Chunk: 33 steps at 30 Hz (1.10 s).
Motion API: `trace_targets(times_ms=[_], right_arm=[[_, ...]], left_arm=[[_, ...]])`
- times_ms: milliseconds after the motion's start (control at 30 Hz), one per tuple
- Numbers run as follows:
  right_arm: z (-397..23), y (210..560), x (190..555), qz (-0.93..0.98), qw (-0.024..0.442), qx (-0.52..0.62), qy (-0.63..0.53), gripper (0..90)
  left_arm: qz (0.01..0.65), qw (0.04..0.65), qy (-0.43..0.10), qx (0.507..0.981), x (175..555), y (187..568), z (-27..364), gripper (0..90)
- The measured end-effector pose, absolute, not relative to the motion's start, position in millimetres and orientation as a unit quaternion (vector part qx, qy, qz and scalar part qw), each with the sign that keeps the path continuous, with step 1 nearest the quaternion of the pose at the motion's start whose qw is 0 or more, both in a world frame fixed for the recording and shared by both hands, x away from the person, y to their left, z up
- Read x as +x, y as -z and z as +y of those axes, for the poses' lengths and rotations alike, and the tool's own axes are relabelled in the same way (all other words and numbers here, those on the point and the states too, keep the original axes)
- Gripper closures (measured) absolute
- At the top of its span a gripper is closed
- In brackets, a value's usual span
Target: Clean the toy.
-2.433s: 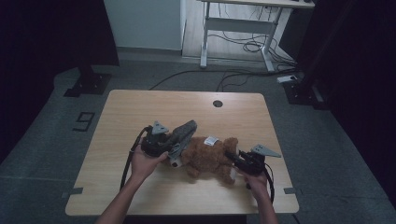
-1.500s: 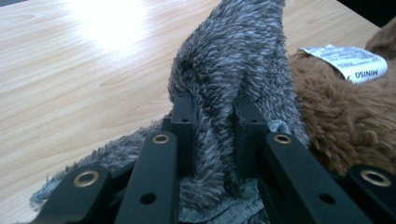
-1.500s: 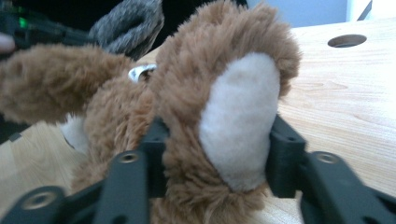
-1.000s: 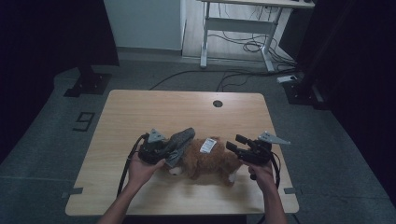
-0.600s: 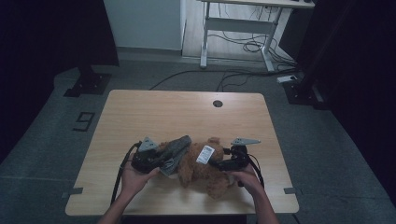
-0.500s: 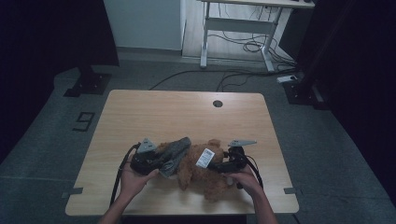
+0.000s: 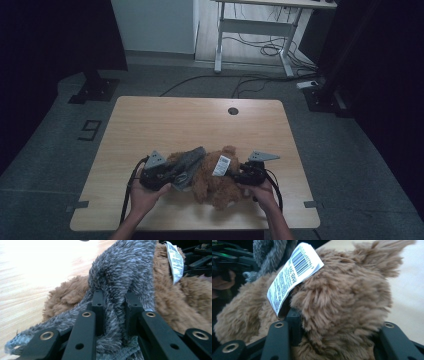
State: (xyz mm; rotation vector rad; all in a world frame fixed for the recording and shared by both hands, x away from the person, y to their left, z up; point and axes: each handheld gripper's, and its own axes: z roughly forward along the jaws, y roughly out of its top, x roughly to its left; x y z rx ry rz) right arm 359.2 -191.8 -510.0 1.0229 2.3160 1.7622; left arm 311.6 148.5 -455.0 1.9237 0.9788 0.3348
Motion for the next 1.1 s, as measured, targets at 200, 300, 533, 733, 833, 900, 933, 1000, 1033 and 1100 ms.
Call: trace_targets(times_ms=[200, 300, 533, 733, 833, 900, 933, 1000, 1033, 1100], right_arm=[[-189, 482, 377, 0.771, 0.155, 0.298, -0.541, 49.5], [-197, 486, 394, 0.772, 0.134, 0.301, -0.543, 47.6], [-213, 501, 402, 0.774, 0.105, 0.291, -0.552, 42.7], [-224, 517, 405, 0.765, 0.086, 0.314, -0.556, 37.7], [-226, 519, 405, 0.757, 0.081, 0.331, -0.558, 32.2], [-225, 518, 404, 0.753, 0.086, 0.351, -0.550, 28.0], [-225, 517, 403, 0.748, 0.088, 0.369, -0.545, 27.1], [-227, 514, 400, 0.729, 0.085, 0.416, -0.537, 27.9], [-228, 514, 396, 0.720, 0.086, 0.433, -0.535, 30.4], [-229, 514, 386, 0.708, 0.096, 0.448, -0.538, 35.8]], left_arm=[[0.407, 0.447, -0.110, 0.789, 341, 459, 124, 73.4], [0.409, 0.451, -0.109, 0.785, 349, 457, 118, 73.4], [0.407, 0.456, -0.149, 0.777, 367, 428, 117, 72.9], [0.430, 0.429, -0.147, 0.781, 393, 439, 111, 72.8], [0.429, 0.426, -0.153, 0.782, 394, 446, 108, 73.0], [0.425, 0.422, -0.156, 0.786, 391, 449, 108, 73.0], [0.424, 0.425, -0.154, 0.785, 389, 450, 108, 72.9], [0.423, 0.426, -0.152, 0.785, 387, 452, 109, 72.9], [0.423, 0.430, -0.148, 0.784, 383, 454, 110, 72.9], [0.421, 0.430, -0.148, 0.785, 380, 455, 109, 72.9]])
